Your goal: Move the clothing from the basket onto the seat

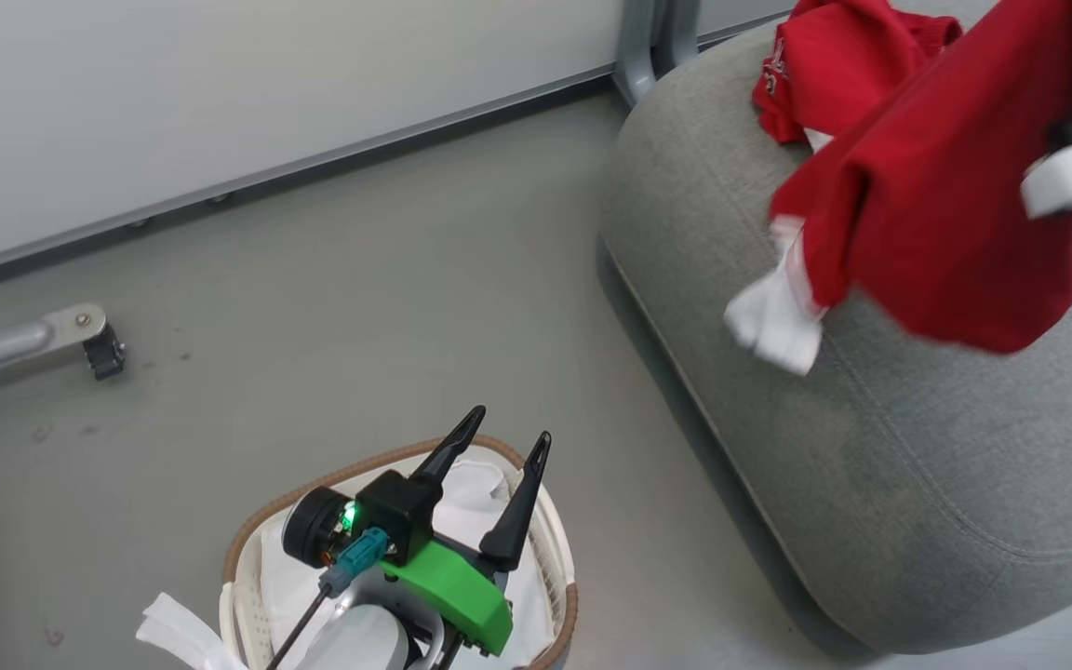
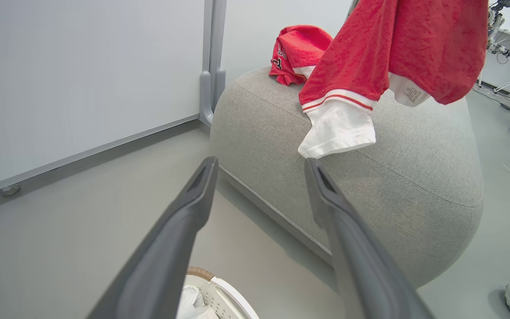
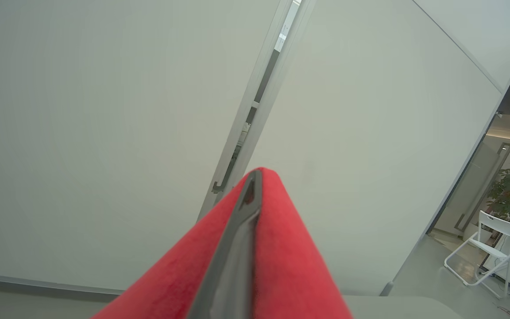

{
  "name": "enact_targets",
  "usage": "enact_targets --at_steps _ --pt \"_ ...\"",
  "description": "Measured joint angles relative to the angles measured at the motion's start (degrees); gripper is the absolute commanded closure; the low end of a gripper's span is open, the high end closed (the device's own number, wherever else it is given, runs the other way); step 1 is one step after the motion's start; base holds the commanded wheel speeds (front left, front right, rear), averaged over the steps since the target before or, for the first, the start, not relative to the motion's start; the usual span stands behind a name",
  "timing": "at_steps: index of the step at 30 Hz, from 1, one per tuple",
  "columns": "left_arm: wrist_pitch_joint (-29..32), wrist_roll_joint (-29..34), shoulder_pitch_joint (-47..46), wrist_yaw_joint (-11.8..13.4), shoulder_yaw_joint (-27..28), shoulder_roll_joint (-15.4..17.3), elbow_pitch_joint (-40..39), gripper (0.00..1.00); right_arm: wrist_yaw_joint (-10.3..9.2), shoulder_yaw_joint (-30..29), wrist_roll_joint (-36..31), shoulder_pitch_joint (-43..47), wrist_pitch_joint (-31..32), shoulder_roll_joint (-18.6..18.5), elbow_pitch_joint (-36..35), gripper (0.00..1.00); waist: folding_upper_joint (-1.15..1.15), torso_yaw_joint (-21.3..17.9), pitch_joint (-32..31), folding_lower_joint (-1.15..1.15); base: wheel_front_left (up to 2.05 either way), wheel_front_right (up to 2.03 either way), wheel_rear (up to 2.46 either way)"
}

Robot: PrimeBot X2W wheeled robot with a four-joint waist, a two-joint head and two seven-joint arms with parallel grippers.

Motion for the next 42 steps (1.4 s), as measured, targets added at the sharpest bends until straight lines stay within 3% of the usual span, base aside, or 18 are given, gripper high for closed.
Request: enact_targets --at_steps 8,18,25,36,42 --pt "0.0 0.2 -1.2 0.0 0.1 0.0 -0.8 0.00 0.00 -5.2 -1.7 -14.6 6.5 -12.1 2.5 1.00 0.00 3.9 2.8 0.00 0.00 0.00 0.00" --pt "0.0 0.7 -4.9 0.0 -1.1 0.4 -2.3 0.00 0.00 -4.5 -2.3 -21.1 11.9 -20.0 11.0 1.00 0.00 7.6 8.3 0.00 0.00 0.00 0.00" --pt "0.0 1.6 -7.4 0.0 -1.4 1.3 -2.7 0.00 0.00 -9.3 -3.4 -21.2 10.7 -20.3 19.8 1.00 0.00 10.1 13.1 0.00 0.00 0.00 0.00" --pt "0.4 1.7 -8.8 0.3 -1.2 3.2 -4.3 0.00 0.00 -17.2 -4.9 -16.3 5.0 -14.3 31.7 1.00 0.00 13.1 19.8 0.01 0.00 0.00 0.00" --pt "0.9 1.7 -8.8 0.8 -1.3 3.8 -4.9 0.00 0.00 -20.4 -6.8 -15.6 3.1 -13.2 35.3 1.00 0.00 13.2 20.9 0.01 0.00 0.00 0.00"
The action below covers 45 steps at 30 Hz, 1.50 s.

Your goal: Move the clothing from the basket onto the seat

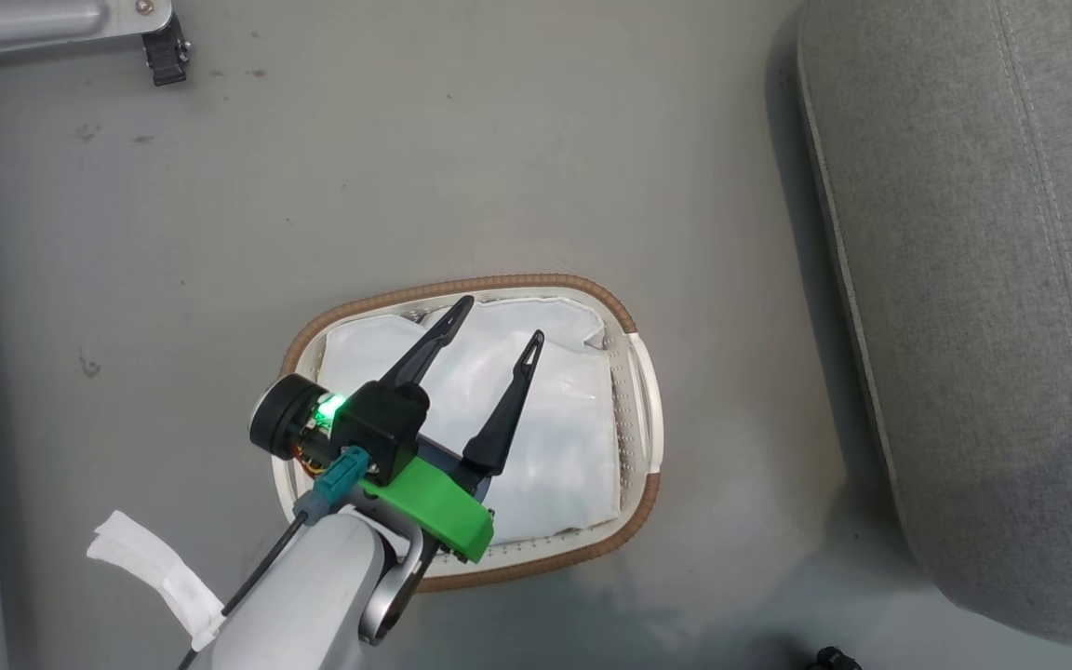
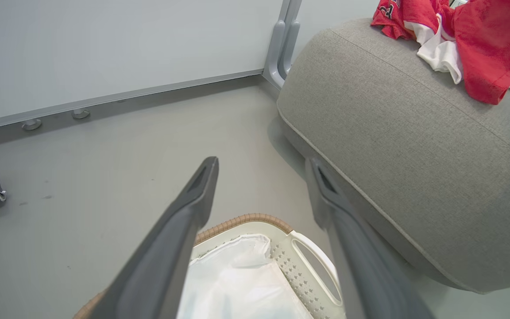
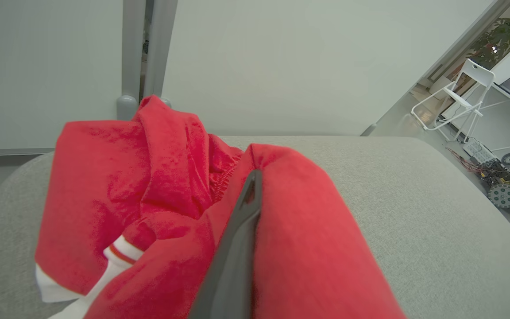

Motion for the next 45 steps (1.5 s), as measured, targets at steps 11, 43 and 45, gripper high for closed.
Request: enact_targets --at_steps 11,43,45 --pt "0.6 -0.1 0.4 0.7 -0.3 1.1 -0.5 0.00 0.00 0.1 1.1 1.6 -2.8 4.3 0.9 0.00 0.00 -2.6 -0.7 0.00 0.00 0.00 0.00" --pt "-0.6 -5.4 6.1 4.0 3.5 -2.3 3.4 0.00 0.00 9.5 8.0 26.5 2.6 9.2 -28.2 0.00 0.00 -6.3 -17.4 -0.01 0.00 0.00 0.00" --pt "-0.8 -6.0 6.7 4.6 4.8 -2.9 3.8 0.00 0.00 10.5 7.9 27.4 3.3 9.9 -28.8 0.00 0.00 -5.7 -18.9 -0.01 0.00 0.00 0.00"
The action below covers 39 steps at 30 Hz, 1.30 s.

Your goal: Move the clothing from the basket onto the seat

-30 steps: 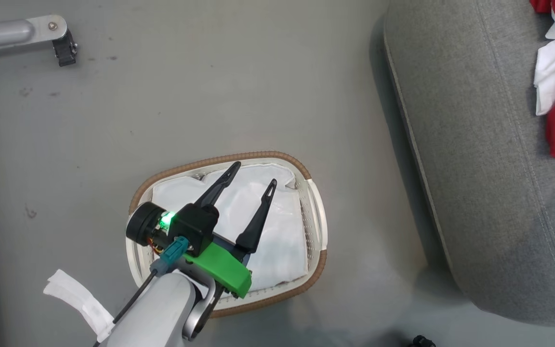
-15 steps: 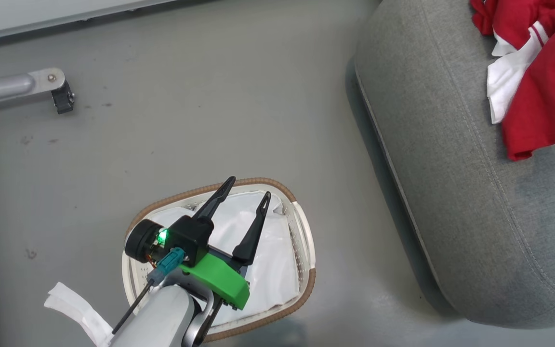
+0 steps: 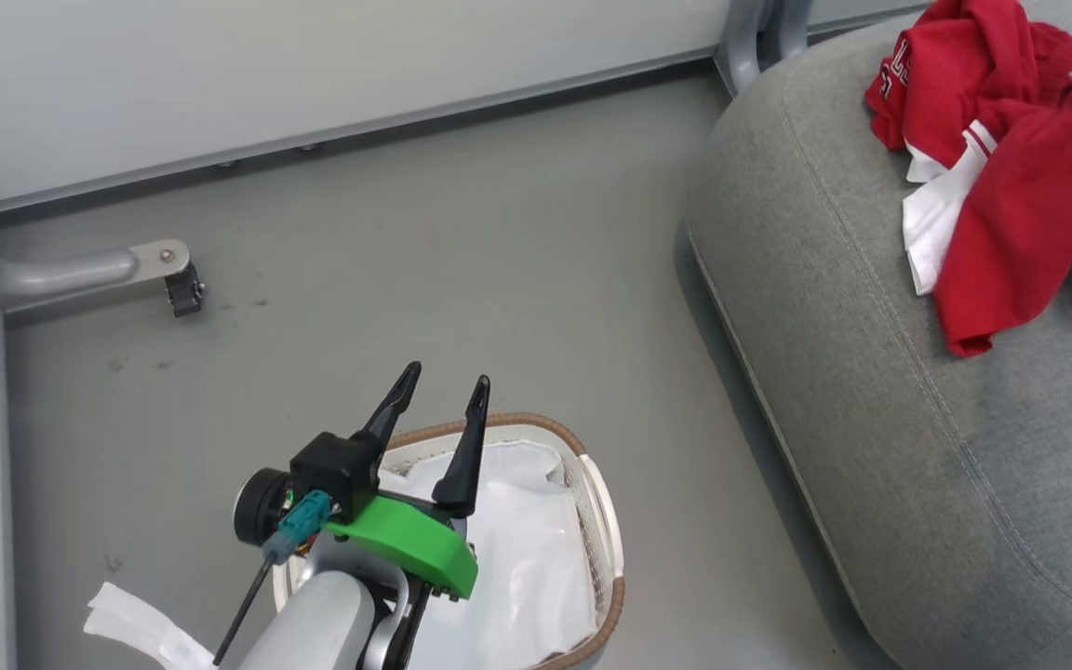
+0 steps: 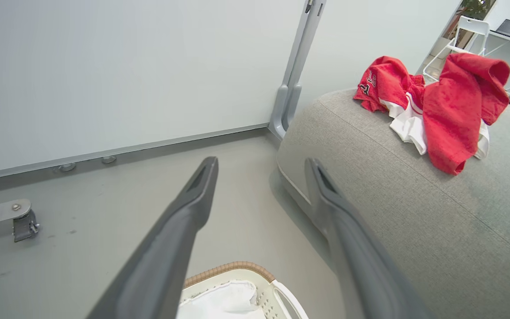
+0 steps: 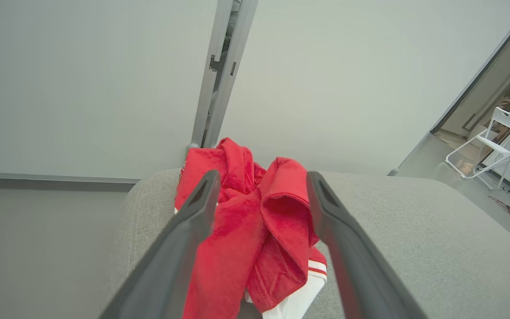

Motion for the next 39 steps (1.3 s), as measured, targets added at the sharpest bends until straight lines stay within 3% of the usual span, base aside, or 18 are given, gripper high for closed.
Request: enact_targets --at_steps 5,13,19,28,39 --pt "0.0 -1.4 2.1 1.5 4.3 -0.8 -0.3 0.00 0.00 2.6 0.4 0.8 -0.6 2.0 0.5 0.00 0.00 2.3 -3.3 0.00 0.00 0.00 0.00" --pt "-0.1 -1.0 7.1 2.9 9.5 -0.6 -0.6 0.00 0.00 10.9 3.4 0.9 -4.6 7.2 7.4 0.00 0.00 7.3 -7.5 0.00 0.00 0.00 0.00" --pt "-0.1 -0.7 11.0 3.2 12.4 -0.5 -0.7 0.00 0.00 12.8 4.5 3.3 -6.2 11.8 10.5 0.00 0.00 10.6 -10.4 0.00 0.00 0.00 0.00" --pt "-0.1 -0.1 15.7 3.8 15.9 0.0 -2.2 0.00 0.00 8.8 3.5 13.5 -6.3 18.7 3.4 0.00 0.00 13.5 -14.3 0.00 0.00 0.00 0.00" --pt "-0.1 0.8 20.7 4.3 16.9 -0.5 -4.0 0.00 0.00 9.4 5.3 22.7 -6.3 19.7 -3.3 0.00 0.00 13.1 -15.8 0.00 0.00 0.00 0.00"
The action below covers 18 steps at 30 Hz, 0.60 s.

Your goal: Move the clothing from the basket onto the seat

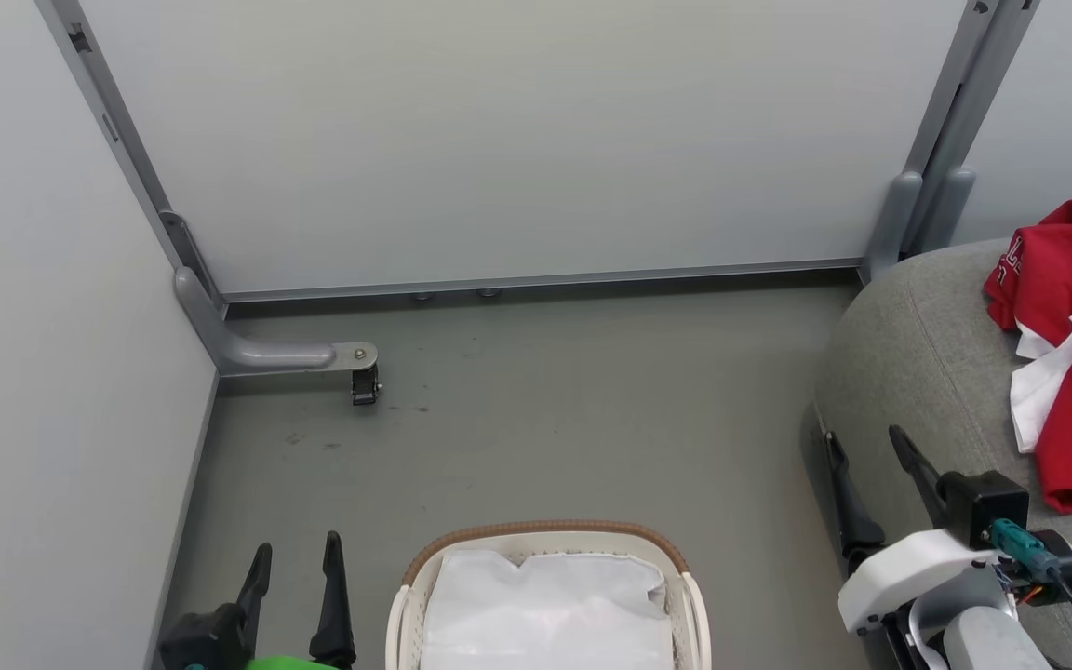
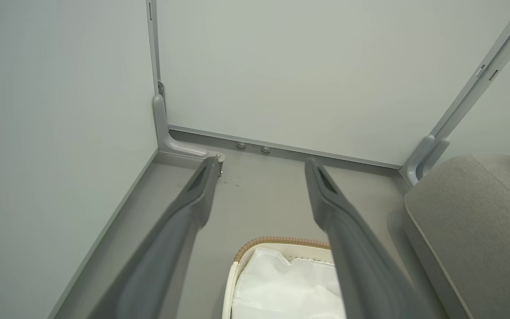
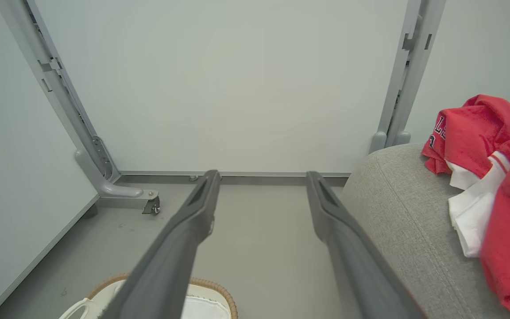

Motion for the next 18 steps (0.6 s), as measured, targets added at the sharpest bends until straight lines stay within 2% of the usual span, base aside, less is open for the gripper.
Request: enact_targets --at_steps 8,18 --pt "0.0 0.0 0.8 -0.3 -0.2 -0.4 -0.5 0.00 0.00 1.4 1.6 3.6 0.0 0.0 -1.2 0.00 0.00 -0.1 -0.2 0.00 0.00 0.00 0.00" --pt "0.0 0.1 0.9 -0.5 -0.5 -0.5 -0.4 0.00 0.00 1.7 1.7 3.9 0.0 0.0 -2.0 0.00 0.00 -0.2 -0.3 0.00 0.00 0.00 0.00"
